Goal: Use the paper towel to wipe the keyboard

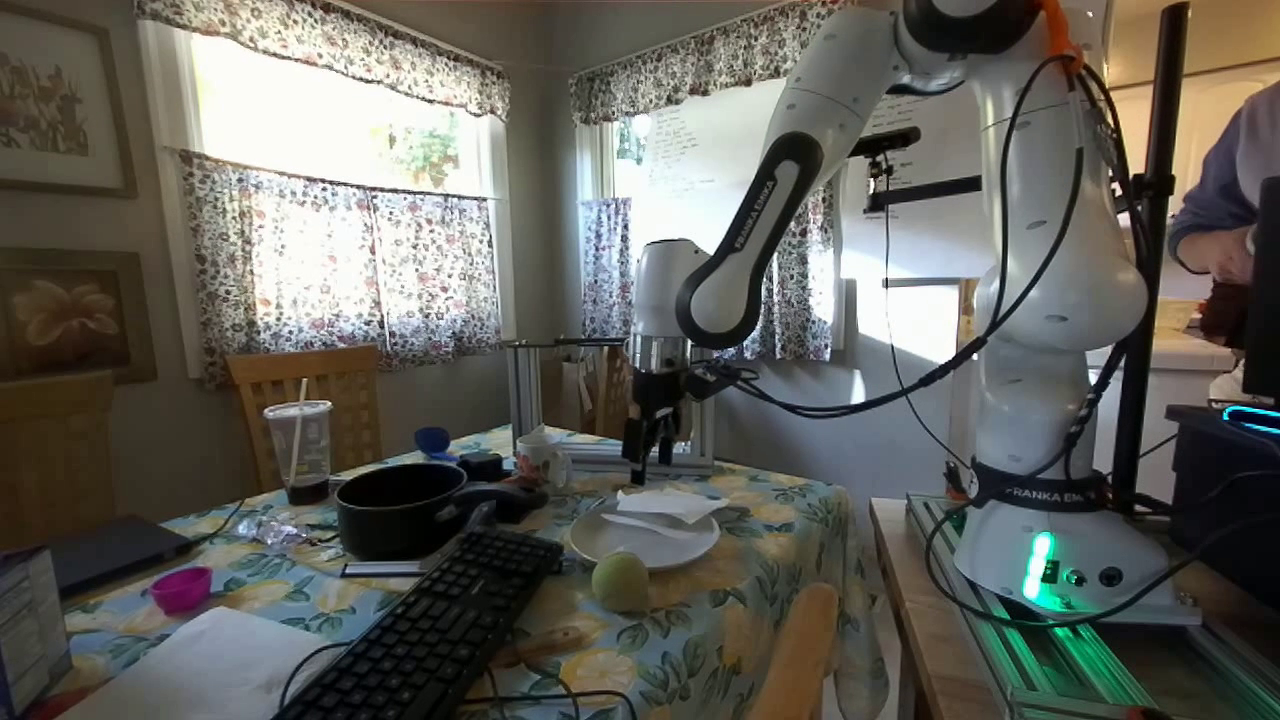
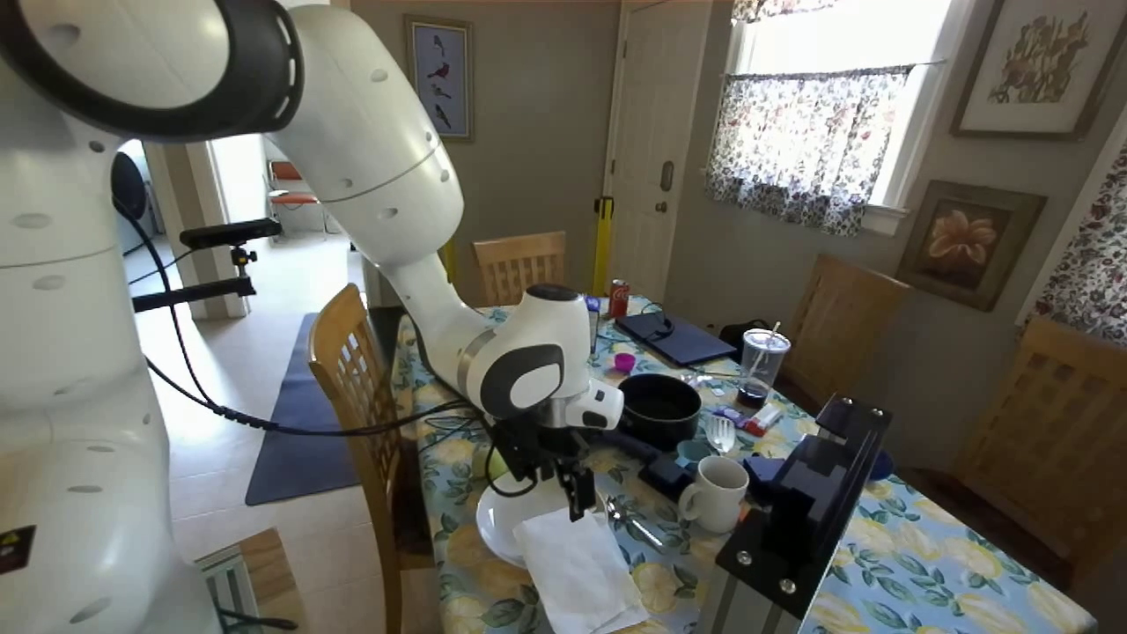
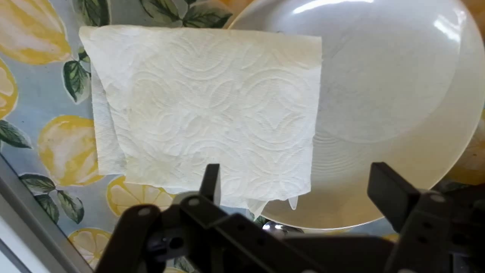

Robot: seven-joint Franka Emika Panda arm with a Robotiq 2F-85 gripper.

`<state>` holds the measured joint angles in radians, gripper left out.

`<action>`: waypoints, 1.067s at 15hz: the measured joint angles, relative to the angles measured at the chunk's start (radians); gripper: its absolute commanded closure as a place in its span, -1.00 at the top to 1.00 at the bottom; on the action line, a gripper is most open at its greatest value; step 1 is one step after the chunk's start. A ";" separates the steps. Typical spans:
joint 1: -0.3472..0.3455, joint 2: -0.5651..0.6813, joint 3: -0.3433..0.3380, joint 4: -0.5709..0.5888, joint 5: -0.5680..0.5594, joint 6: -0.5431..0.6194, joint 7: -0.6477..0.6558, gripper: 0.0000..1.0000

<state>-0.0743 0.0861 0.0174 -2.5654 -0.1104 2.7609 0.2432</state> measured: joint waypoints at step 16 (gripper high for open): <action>0.229 0.202 -0.201 0.114 -0.085 0.139 0.241 0.16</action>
<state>0.1546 0.2883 -0.1832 -2.4517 -0.1950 2.8999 0.4842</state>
